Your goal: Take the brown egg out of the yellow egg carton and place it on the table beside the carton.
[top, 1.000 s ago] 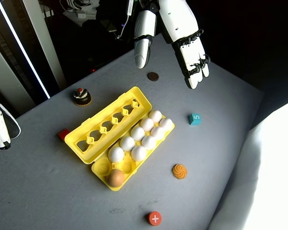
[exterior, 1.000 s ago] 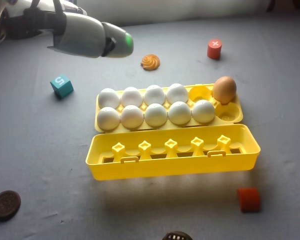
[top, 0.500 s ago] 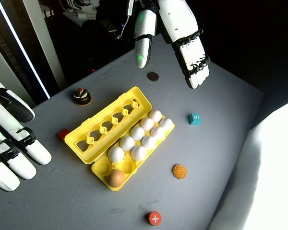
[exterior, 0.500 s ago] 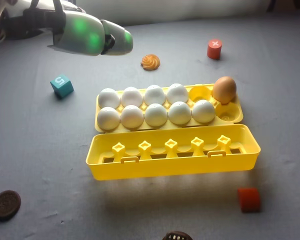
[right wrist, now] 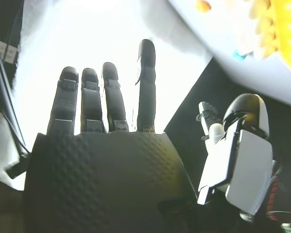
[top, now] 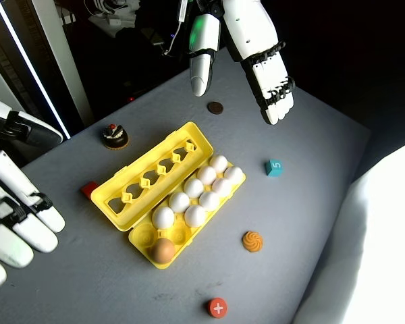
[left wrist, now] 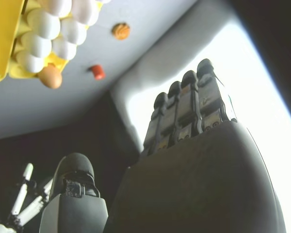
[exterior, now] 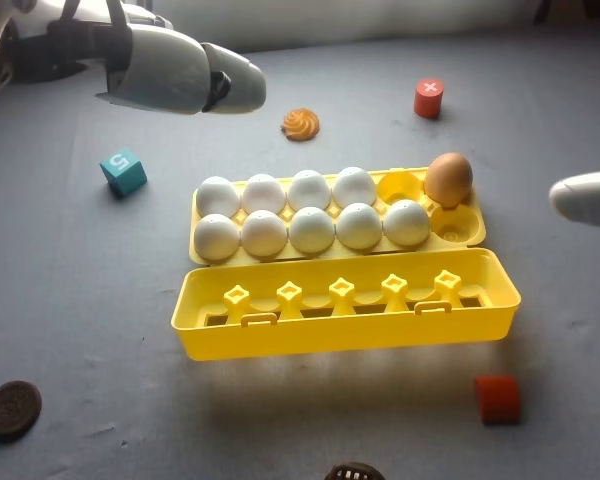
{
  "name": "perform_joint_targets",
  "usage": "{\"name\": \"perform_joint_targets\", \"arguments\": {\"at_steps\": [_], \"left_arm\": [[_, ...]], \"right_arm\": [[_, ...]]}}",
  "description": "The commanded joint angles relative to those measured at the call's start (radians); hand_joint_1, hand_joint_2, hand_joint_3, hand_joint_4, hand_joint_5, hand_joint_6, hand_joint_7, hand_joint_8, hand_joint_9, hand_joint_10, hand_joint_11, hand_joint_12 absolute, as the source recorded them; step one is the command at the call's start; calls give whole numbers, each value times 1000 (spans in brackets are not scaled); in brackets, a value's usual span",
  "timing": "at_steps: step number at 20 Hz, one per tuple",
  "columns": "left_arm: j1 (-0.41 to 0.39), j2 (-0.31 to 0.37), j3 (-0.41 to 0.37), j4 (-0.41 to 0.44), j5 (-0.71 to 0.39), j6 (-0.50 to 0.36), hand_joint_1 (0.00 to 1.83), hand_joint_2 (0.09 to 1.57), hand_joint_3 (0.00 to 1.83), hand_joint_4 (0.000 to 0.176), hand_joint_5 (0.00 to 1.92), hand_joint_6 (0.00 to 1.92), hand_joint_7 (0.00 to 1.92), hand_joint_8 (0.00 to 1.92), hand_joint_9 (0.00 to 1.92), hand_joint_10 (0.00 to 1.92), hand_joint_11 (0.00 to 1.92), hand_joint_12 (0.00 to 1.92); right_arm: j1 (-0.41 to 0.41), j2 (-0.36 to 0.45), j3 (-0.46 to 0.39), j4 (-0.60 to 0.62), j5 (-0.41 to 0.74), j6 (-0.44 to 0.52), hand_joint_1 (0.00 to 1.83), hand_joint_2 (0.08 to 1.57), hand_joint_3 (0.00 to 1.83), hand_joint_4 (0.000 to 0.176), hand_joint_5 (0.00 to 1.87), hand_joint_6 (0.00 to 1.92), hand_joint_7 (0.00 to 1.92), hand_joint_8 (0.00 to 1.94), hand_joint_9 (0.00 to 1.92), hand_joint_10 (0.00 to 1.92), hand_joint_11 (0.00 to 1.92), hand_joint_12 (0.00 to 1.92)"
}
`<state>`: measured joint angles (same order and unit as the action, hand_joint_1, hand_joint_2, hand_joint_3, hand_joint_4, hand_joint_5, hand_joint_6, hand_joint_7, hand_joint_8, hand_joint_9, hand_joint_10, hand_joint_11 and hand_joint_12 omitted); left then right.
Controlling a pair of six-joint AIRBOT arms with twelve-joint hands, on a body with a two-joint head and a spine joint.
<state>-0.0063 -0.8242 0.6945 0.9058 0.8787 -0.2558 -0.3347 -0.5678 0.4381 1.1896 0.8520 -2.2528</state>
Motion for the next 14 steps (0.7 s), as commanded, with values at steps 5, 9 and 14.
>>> {"name": "perform_joint_targets", "arguments": {"at_steps": [5,9,14], "left_arm": [[-9,8,-5,68,-31,-4,0,1084,3,0,2,0,2,0,0,0,0,0],[-9,7,-6,68,-31,-4,0,1082,2,0,5,2,1,0,0,0,0,0],[-9,7,-6,68,-31,-4,0,1076,0,0,0,0,0,0,0,0,0,0]], "right_arm": [[-20,-104,96,-71,47,13,353,798,0,128,882,25,69,0,0,0,0,0],[-34,-220,242,-131,44,28,432,786,0,146,889,3,157,9,0,0,0,0],[-54,-333,367,-227,20,87,607,762,0,101,893,3,138,0,0,0,0,0]]}}
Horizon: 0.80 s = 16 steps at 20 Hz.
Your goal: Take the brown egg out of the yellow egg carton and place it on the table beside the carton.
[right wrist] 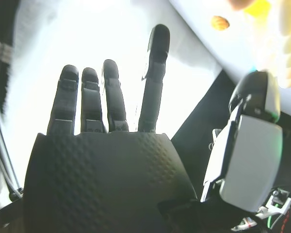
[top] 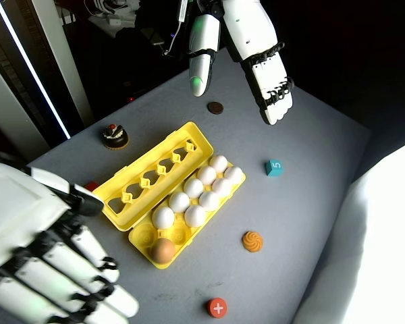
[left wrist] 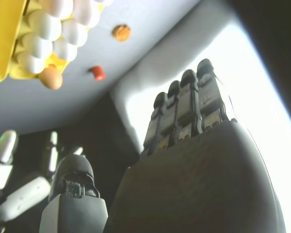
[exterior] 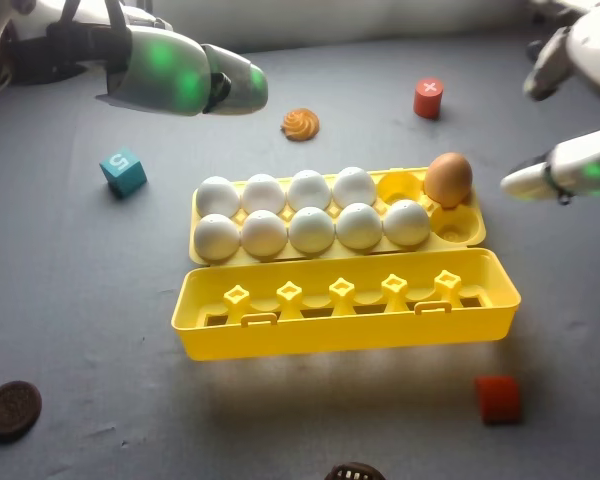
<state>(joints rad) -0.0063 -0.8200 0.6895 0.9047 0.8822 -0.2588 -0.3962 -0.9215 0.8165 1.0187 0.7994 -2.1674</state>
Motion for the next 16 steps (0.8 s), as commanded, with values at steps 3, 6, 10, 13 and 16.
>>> {"name": "perform_joint_targets", "arguments": {"at_steps": [3,6,10,13,16], "left_arm": [[-9,3,-1,69,-34,-1,0,1083,2,0,0,0,0,0,0,0,0,0],[-9,3,-1,69,-31,-1,0,1070,0,0,0,0,0,0,0,0,0,0],[-8,3,-1,69,-31,0,0,1080,1,0,29,11,40,15,20,7,15,7],[-8,3,-1,69,-31,0,0,1086,3,0,1,0,3,0,0,0,0,0],[-8,3,-1,70,-31,0,0,1079,0,0,0,0,4,1,0,0,0,0]], "right_arm": [[-5,-43,56,-119,51,40,636,779,0,113,848,0,129,0,0,0,0,0],[-13,-98,121,-153,29,50,622,793,6,128,832,0,131,4,0,0,0,0],[-15,-152,197,-153,-14,63,607,803,8,134,851,9,169,14,0,0,0,0],[-22,-185,239,-153,-32,69,648,797,2,127,854,8,186,17,0,0,0,0],[-33,-219,278,-153,-44,85,637,799,3,143,857,7,173,7,0,0,0,0]]}}
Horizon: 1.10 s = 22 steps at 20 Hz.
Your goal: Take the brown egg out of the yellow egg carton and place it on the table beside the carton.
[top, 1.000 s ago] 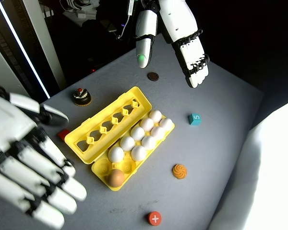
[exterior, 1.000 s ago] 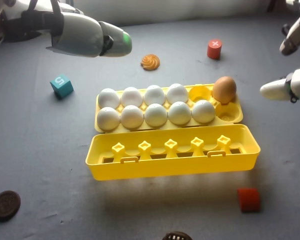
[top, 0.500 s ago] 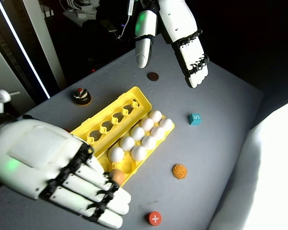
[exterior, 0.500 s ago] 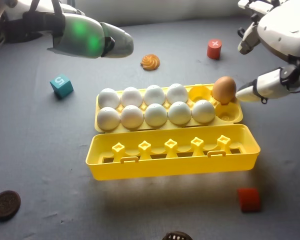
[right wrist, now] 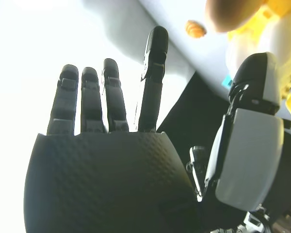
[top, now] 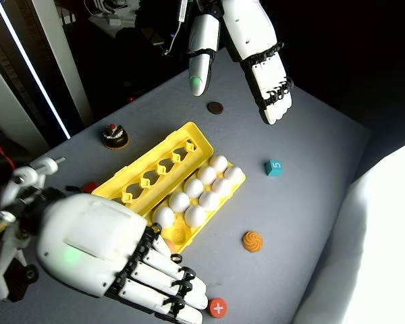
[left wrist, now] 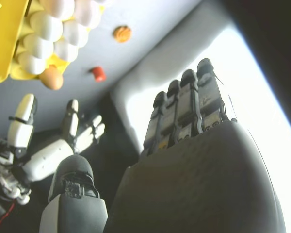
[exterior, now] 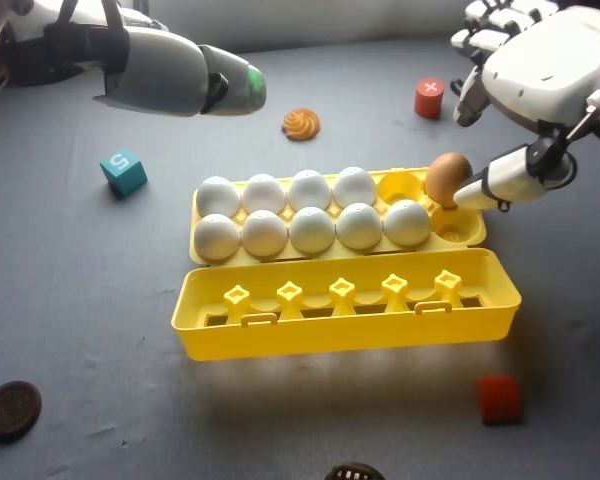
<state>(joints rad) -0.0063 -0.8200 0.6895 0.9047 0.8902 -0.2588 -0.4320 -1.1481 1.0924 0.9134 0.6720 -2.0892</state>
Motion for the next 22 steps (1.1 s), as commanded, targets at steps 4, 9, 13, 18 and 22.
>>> {"name": "perform_joint_targets", "arguments": {"at_steps": [4,9,13,18,22], "left_arm": [[-8,3,-1,70,-38,0,0,1086,2,0,6,2,15,5,0,0,0,0],[-8,3,0,70,-38,0,0,1067,0,0,0,0,0,0,0,0,0,0],[-7,3,0,70,-38,0,0,1078,0,0,11,2,13,3,0,0,0,0],[-7,3,0,70,-38,0,0,1079,0,0,17,2,20,3,1,0,0,0],[-7,3,0,70,-36,-1,0,1077,0,0,13,4,13,5,0,0,1,0]], "right_arm": [[-6,-34,52,-47,50,37,608,827,12,165,830,1,138,0,0,0,0,0],[-6,-92,120,-47,36,51,638,834,7,151,878,15,167,12,0,0,0,0],[-11,-110,132,-47,36,51,631,837,4,176,890,12,139,3,0,0,0,0],[-8,-111,135,-47,38,43,654,824,5,169,935,11,176,14,0,0,0,0],[-5,-108,136,-47,41,37,625,849,9,174,912,5,111,0,0,0,0,0]]}}
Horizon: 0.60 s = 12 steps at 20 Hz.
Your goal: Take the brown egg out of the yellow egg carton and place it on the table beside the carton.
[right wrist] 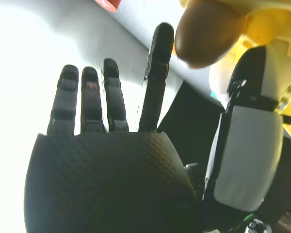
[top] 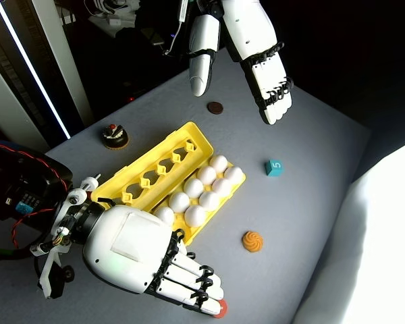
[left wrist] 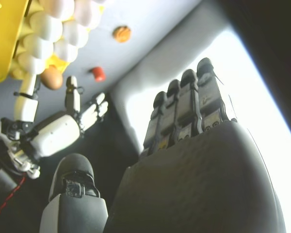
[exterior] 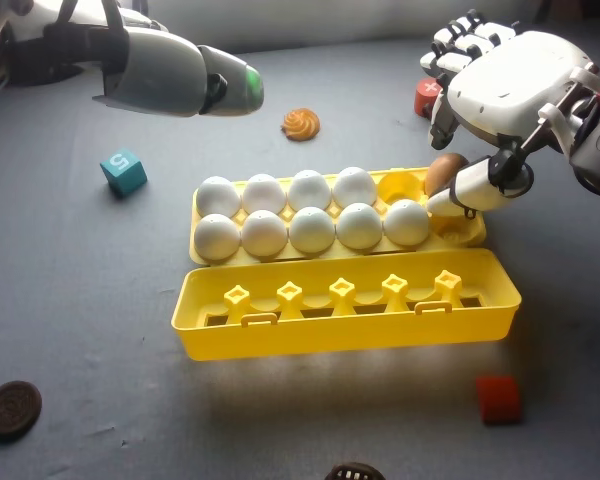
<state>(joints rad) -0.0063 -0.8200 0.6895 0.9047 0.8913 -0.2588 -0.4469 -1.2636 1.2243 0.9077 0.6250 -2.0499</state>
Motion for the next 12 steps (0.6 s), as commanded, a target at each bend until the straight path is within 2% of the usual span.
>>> {"name": "perform_joint_targets", "arguments": {"at_steps": [1,2,4,5,6,7,9,10,11,12], "left_arm": [[-7,3,0,70,-37,-1,0,1072,0,0,10,2,11,4,0,0,0,0],[-7,3,0,70,-37,-1,0,1073,0,0,13,3,7,2,0,0,0,0],[-7,3,0,70,-37,-1,0,1066,0,0,12,2,2,0,0,0,0,0],[-7,3,0,70,-37,-1,0,1069,0,0,12,2,9,3,0,0,2,1],[-7,3,0,70,-37,-1,0,1082,2,0,5,0,7,2,0,0,0,0],[-7,3,0,70,-37,-1,0,1079,1,0,24,7,26,9,15,6,16,7],[-7,3,0,70,-37,-1,0,1070,0,0,15,2,19,5,3,0,6,3],[-7,3,0,70,-37,-1,0,1075,0,0,11,0,18,4,0,0,2,2],[-7,3,0,70,-37,-1,0,1071,0,0,8,0,7,0,0,0,0,0],[-7,3,0,70,-37,-1,0,1071,0,0,8,0,7,0,0,0,0,0]], "right_arm": [[11,9,4,-42,89,-3,702,809,0,150,967,7,144,3,0,0,0,0],[12,10,4,-42,89,-3,704,809,0,151,971,4,126,0,0,0,0,0],[12,11,4,-42,91,-4,751,843,13,137,967,1,164,14,0,0,0,0],[12,11,4,-42,93,-6,708,881,25,156,920,0,117,2,0,0,0,0],[13,12,4,-42,94,-6,781,878,10,141,954,5,164,6,0,0,0,0],[13,13,4,-42,94,-6,871,850,0,114,999,6,214,6,0,0,0,0],[13,14,4,-42,95,-6,884,854,3,152,1015,6,196,0,0,0,0,0],[13,14,4,-42,95,-6,1008,861,2,99,1060,18,211,8,0,0,0,0],[13,14,4,-42,96,-6,1013,876,7,120,1070,17,200,3,0,0,0,0],[13,14,4,-42,97,-6,1013,876,7,120,1070,17,200,3,0,0,0,0]]}}
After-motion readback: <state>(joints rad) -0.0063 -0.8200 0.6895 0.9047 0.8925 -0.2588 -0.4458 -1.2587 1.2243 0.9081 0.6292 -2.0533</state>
